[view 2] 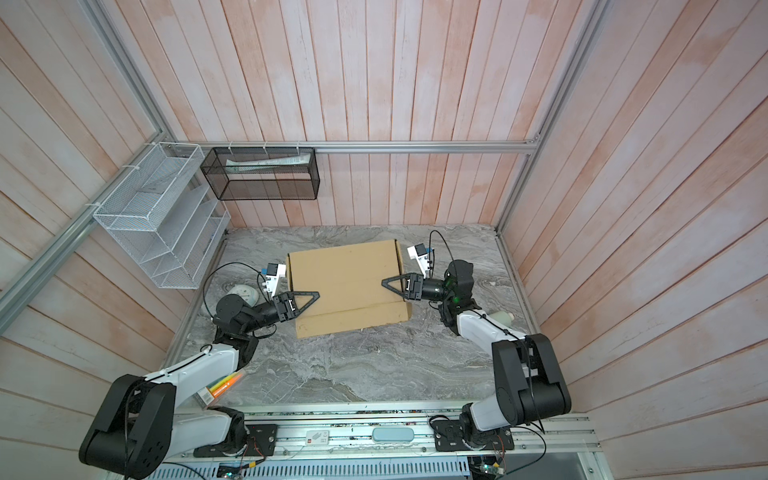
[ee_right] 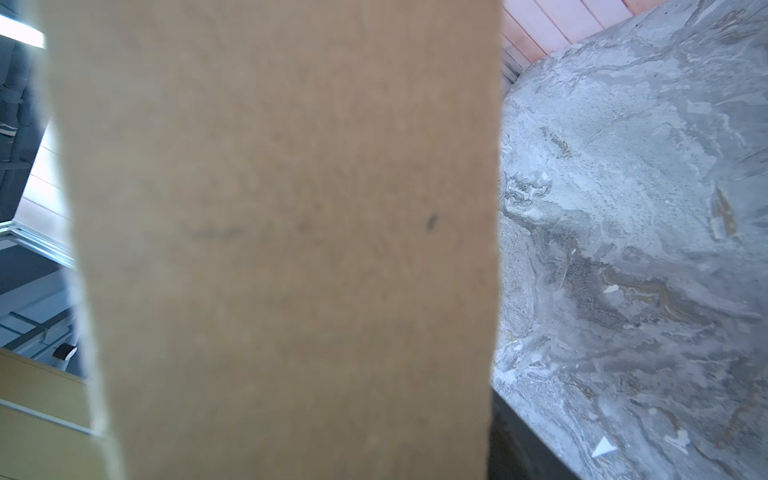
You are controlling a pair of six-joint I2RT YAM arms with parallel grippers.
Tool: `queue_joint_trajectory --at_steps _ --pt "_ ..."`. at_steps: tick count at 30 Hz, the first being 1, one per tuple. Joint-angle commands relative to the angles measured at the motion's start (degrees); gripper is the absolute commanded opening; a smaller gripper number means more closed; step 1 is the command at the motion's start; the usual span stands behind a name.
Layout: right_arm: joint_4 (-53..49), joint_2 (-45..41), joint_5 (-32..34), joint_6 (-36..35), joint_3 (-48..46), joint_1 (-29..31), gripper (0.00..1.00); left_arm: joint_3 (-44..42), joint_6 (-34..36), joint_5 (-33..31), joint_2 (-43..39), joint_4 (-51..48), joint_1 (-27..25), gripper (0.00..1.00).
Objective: Fold the paper box
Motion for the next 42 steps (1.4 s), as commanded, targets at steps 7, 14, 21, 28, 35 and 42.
queue_joint_trajectory --at_steps 7,14,21,28,35,42 --pt "0.1 -4.0 -2.0 -1.1 -2.4 -3.1 0.75 -0.2 -1.2 1.1 -0.2 2.7 0.9 0.43" --pt "-5.3 -8.8 -1.7 -6.3 -2.5 -6.6 0.76 -0.8 -0.6 0.5 -2.6 -4.7 2.5 0.43" --pt "-14.1 -14.7 7.2 -17.8 -4.2 -9.0 0.76 2.0 1.9 0.8 -6.7 -18.8 5.4 0.43" --pt "-13.2 -21.9 16.2 -24.4 -9.1 -9.1 0.78 1.7 1.0 0.4 -8.7 -27.9 8.1 0.42" --pt "-12.8 -24.5 18.6 -27.7 -12.4 -8.9 0.79 0.2 -2.5 0.1 -11.0 -32.9 8.3 0.42" --pt "-16.4 -26.0 23.2 -33.9 -12.5 -7.5 0.78 2.0 -2.4 -0.7 -14.5 -42.5 8.4 0.43"
